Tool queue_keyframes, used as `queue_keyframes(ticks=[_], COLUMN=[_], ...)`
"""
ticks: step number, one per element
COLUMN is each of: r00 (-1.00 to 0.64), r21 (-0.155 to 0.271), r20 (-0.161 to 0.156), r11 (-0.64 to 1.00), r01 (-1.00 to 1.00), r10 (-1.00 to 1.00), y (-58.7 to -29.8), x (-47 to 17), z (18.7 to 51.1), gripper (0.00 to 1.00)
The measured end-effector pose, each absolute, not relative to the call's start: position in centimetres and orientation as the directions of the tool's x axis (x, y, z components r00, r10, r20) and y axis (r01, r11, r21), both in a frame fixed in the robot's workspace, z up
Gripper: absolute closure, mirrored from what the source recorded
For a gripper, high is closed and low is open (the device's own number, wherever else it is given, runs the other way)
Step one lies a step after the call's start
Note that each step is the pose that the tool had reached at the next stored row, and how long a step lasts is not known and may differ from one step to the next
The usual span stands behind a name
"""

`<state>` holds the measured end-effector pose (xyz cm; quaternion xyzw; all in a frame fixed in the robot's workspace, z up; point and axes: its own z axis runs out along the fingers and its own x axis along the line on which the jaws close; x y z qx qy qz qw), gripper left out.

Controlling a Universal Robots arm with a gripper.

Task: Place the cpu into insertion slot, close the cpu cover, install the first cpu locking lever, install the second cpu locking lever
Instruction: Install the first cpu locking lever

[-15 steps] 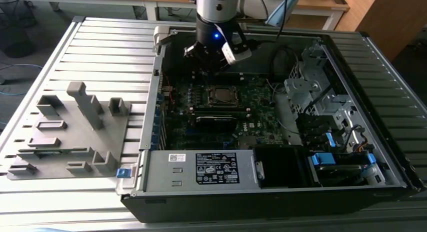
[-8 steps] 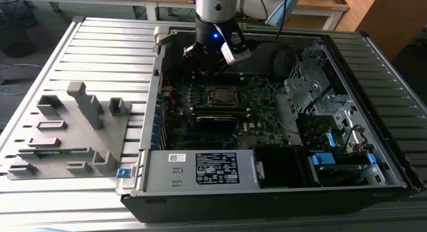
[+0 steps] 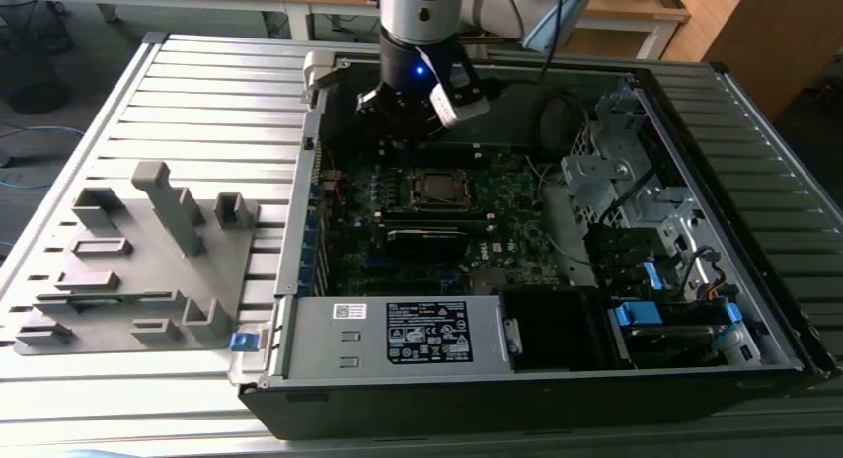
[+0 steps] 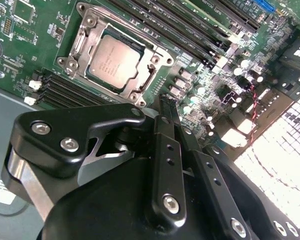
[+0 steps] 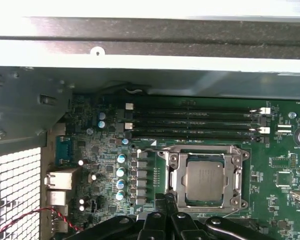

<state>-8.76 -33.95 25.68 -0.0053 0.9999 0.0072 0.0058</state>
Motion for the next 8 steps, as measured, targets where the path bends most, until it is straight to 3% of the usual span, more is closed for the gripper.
queue_keyframes(ticks=[8], r00=[-1.0], r21=[0.014], r20=[-0.012], r11=[1.0], r01=[-0.011], r10=[-0.011], y=[-33.94], x=[-9.32], z=[25.66], gripper=[0.89])
